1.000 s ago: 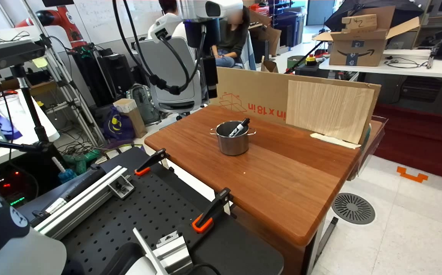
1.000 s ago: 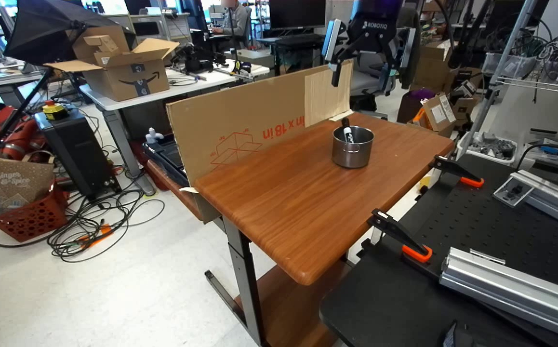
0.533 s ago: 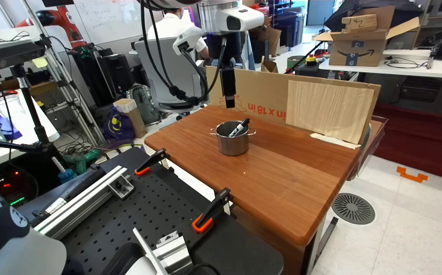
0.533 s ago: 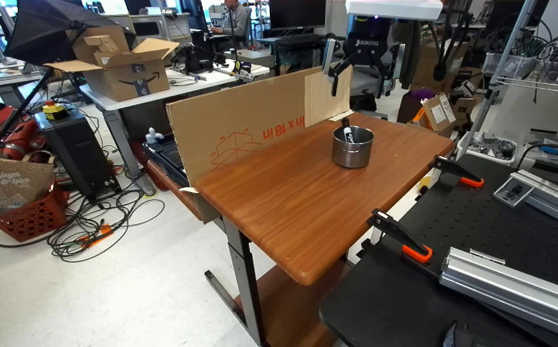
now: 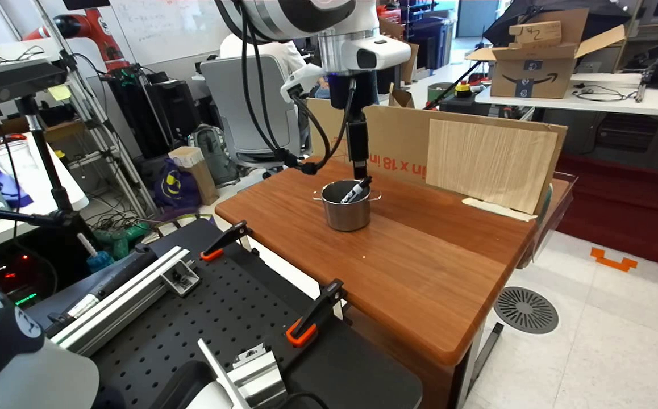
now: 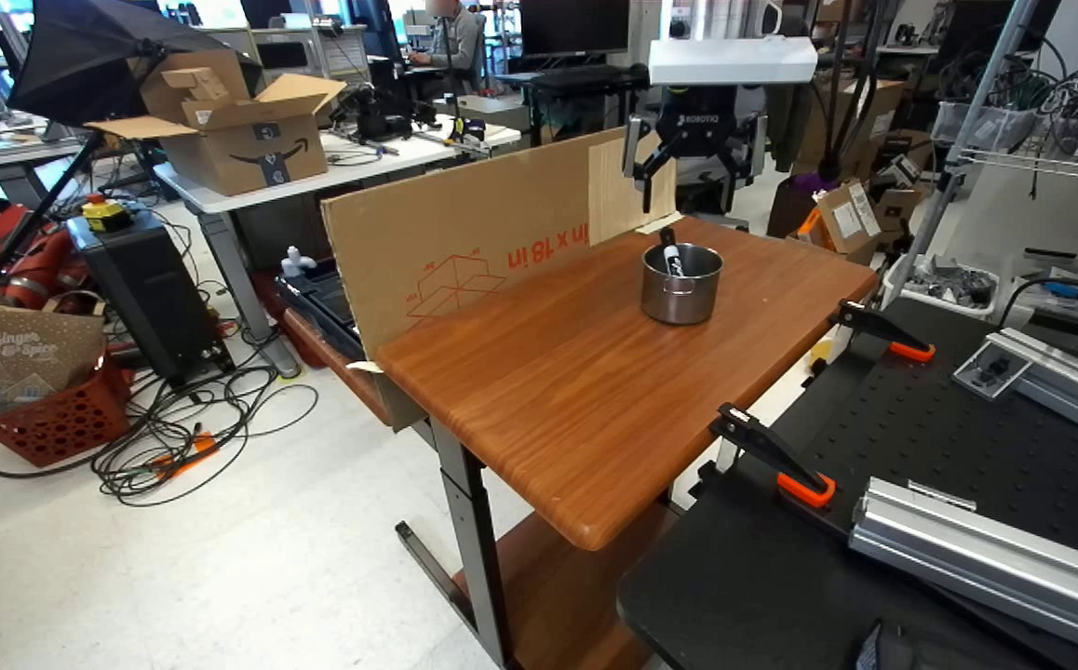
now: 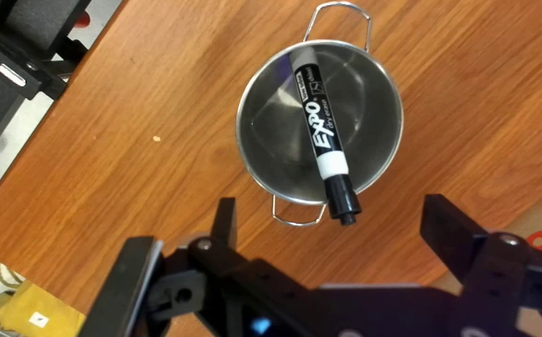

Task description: Pick up the pen from the silver pot and put it on the table.

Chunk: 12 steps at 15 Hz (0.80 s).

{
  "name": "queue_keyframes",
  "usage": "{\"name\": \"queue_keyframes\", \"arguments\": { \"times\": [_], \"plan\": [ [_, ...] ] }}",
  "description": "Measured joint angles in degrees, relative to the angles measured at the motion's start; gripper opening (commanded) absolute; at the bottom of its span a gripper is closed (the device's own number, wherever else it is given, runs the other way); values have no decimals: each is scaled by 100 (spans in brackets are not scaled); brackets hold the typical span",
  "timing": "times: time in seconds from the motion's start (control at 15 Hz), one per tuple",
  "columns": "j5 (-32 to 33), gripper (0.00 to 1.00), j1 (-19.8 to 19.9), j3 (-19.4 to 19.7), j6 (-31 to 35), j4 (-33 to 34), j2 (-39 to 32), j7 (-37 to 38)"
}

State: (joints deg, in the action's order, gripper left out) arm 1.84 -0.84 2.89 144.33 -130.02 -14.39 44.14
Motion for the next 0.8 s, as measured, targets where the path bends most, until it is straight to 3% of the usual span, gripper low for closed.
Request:
{"name": "queue_keyframes", "arguments": {
  "times": [0.73,0.8],
  "plan": [
    [12,100,-250,191,-1,376,-567,124],
    [12,94,-258,210,-3,406,-597,126]
  ]
}}
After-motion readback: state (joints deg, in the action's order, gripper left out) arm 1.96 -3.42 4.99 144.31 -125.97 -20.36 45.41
